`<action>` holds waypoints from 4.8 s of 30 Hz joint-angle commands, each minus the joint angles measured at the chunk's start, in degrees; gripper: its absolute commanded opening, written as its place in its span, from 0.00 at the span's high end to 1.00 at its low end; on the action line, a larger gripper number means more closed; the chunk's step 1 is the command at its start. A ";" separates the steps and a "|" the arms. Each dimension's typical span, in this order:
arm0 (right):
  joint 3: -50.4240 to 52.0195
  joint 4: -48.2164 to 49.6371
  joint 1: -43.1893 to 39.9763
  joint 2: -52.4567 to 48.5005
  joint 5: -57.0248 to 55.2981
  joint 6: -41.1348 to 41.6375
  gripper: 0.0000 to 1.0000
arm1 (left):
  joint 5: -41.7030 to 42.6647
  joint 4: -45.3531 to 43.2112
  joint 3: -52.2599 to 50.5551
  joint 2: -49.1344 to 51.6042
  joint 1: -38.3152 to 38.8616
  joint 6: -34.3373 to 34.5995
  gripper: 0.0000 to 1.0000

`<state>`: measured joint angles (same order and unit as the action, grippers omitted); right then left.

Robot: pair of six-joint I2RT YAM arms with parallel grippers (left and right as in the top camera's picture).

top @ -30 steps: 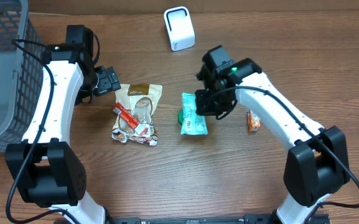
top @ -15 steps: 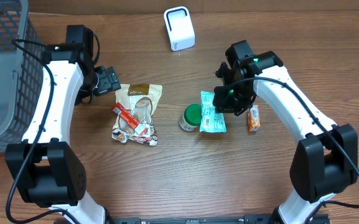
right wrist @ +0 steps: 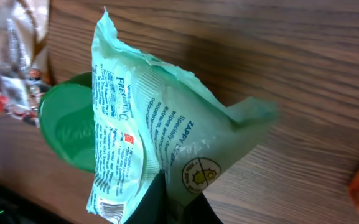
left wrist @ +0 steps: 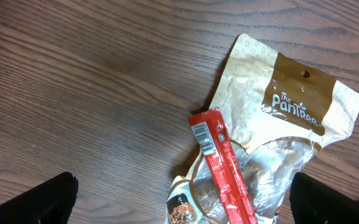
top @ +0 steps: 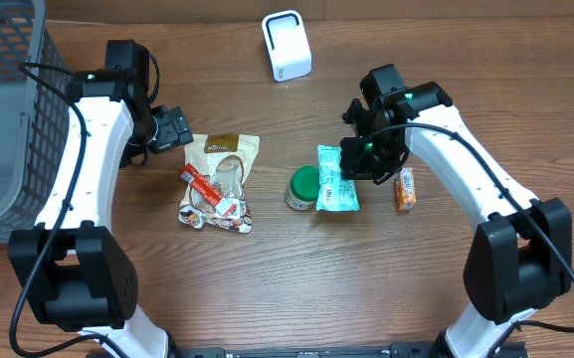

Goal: Scan the item barcode
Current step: 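Lift the teal packet and set it right of the green jar, then reposition the right gripper over the teal packet and grasp it again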

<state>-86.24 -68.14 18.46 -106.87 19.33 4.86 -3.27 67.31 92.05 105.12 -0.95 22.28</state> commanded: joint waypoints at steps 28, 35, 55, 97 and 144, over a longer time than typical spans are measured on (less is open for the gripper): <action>6.97 6.80 -0.96 3.67 -7.21 -0.44 0.93 | -0.28 -0.09 0.96 -0.35 0.00 -0.87 0.00; 11.37 12.20 -0.96 3.67 -12.83 -0.44 0.93 | -0.28 -0.09 0.96 -0.35 0.00 -0.87 0.00; 13.53 14.08 -0.85 3.63 -10.12 7.87 0.63 | -0.28 -0.09 0.96 -0.35 0.00 -0.87 0.00; 25.68 31.63 -0.85 2.67 -14.12 10.32 0.70 | -0.31 -0.09 0.94 -0.35 0.00 -0.87 0.00; 22.88 17.51 3.54 4.81 -13.62 9.66 0.72 | -0.31 -0.09 0.96 -0.35 0.00 -0.87 0.00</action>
<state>-62.70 -50.11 21.89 -103.33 8.69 15.40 -3.27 67.31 92.05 105.12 -0.95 22.28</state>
